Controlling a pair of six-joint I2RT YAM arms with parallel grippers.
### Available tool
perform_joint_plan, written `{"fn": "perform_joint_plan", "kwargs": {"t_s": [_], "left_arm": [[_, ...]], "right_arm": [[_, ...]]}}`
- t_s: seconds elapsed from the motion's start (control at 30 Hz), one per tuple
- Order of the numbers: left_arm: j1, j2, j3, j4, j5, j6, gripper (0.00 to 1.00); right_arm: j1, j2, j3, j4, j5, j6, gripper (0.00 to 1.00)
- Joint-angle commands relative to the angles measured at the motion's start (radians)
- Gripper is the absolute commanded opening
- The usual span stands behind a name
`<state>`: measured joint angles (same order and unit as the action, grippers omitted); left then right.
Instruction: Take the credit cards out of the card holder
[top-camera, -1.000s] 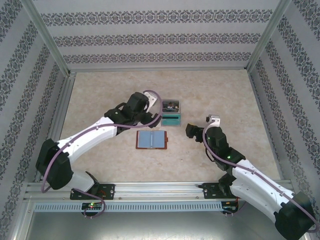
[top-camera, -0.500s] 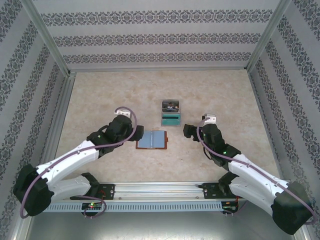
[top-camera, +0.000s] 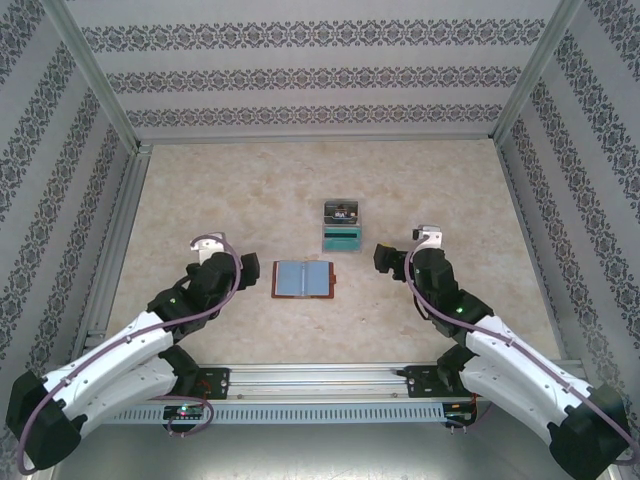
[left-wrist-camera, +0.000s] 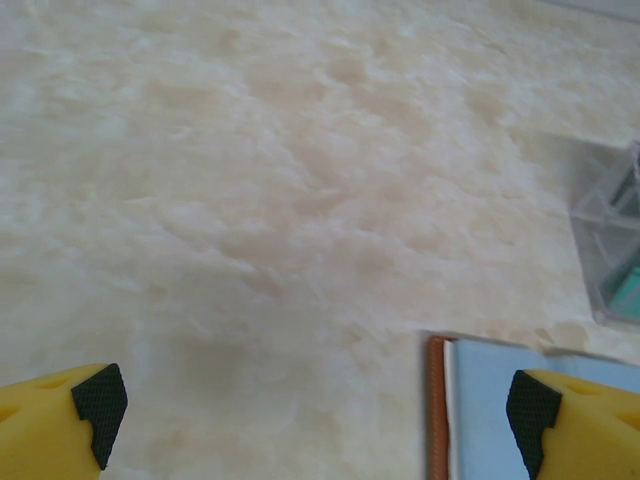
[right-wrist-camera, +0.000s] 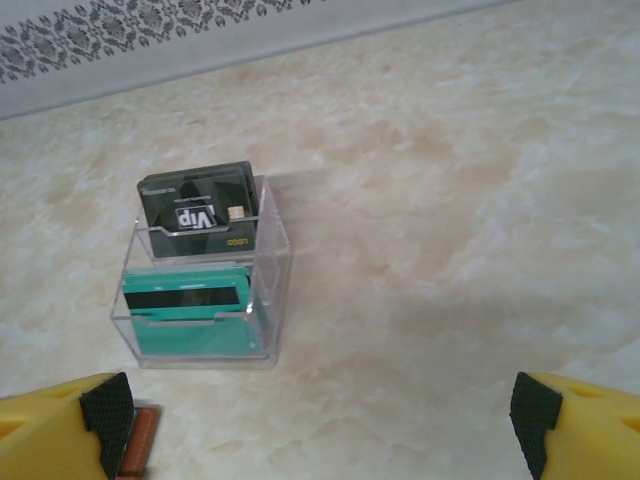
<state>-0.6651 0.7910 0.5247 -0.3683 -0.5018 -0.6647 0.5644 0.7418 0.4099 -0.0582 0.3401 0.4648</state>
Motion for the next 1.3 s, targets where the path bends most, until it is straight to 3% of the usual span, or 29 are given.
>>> {"fn": "perform_joint_plan", "kwargs": {"t_s": [0.0, 0.2, 0.4, 0.63, 0.8, 0.97, 1.27], "left_arm": [[0.015, -0.035, -0.009, -0.057, -0.145, -0.05, 0.99], [0.015, -0.051, 0.008, -0.087, -0.181, -0.015, 0.99], [0.016, -0.023, 0.048, -0.13, -0.181, 0.016, 0.99], [0.041, 0.005, 0.074, -0.077, -0.224, 0.145, 0.99], [0.207, 0.069, 0.114, 0.077, -0.151, 0.341, 0.99], [0.421, 0.265, 0.193, 0.152, -0.053, 0.48, 0.99], [0.637, 0.47, 0.048, 0.558, 0.139, 0.507, 0.99]], "right_arm": [[-0.011, -0.016, 0.062, -0.069, 0.103, -0.068, 0.98], [-0.013, -0.027, 0.07, -0.065, 0.198, -0.102, 0.98], [-0.023, -0.011, 0.087, -0.077, 0.182, -0.115, 0.98], [-0.068, 0.024, 0.099, -0.053, 0.208, -0.157, 0.98], [-0.162, 0.127, 0.161, -0.041, 0.211, -0.212, 0.98], [-0.239, 0.273, 0.178, 0.042, 0.189, -0.32, 0.98], [-0.322, 0.536, 0.136, 0.341, 0.2, -0.447, 0.98]]}}
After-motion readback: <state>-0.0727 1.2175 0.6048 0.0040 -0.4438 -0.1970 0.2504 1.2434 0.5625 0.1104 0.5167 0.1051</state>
